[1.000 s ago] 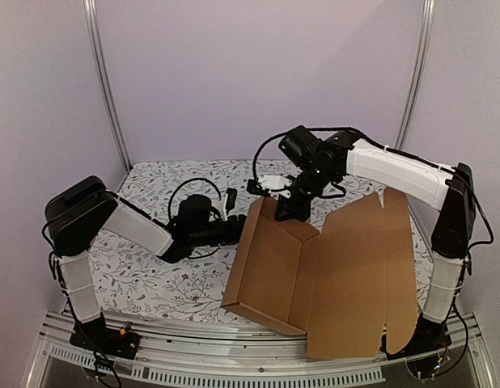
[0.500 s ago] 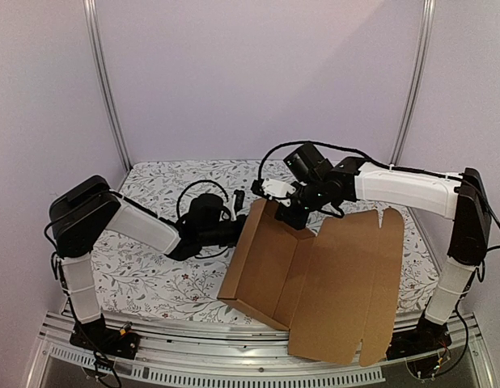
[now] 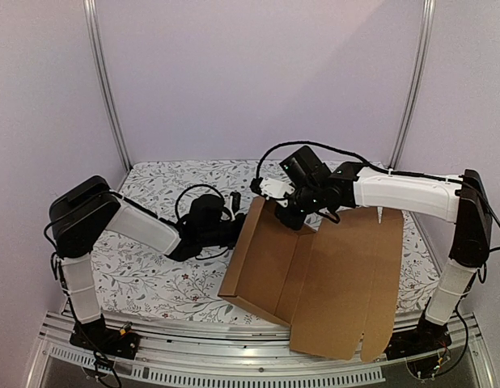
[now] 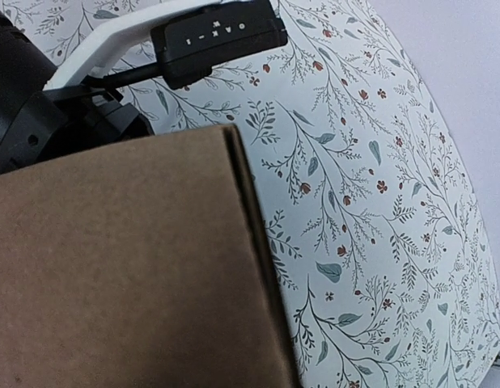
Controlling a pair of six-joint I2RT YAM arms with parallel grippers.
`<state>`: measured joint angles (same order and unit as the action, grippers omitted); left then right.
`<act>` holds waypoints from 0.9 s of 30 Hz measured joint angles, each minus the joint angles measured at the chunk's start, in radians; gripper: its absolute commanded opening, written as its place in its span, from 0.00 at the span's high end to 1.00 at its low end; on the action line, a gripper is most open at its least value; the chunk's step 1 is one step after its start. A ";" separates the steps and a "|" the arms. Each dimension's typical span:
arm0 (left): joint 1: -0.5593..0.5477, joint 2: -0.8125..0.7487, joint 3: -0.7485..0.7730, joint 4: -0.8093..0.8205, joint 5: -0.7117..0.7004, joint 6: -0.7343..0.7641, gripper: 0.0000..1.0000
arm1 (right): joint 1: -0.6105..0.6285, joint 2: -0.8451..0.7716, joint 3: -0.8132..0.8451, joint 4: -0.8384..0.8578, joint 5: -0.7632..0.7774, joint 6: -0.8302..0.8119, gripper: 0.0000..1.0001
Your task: Fold the paper box
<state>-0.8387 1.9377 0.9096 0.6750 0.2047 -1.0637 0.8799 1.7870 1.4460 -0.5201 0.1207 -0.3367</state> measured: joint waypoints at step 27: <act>-0.002 -0.233 -0.173 -0.343 -0.183 0.249 0.51 | 0.002 0.181 0.179 -0.264 -0.144 -0.122 0.98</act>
<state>-0.8402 1.7050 0.7364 0.3317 0.0216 -0.8143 0.8822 1.9682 1.6249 -0.7841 -0.0235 -0.4591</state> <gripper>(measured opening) 0.485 0.037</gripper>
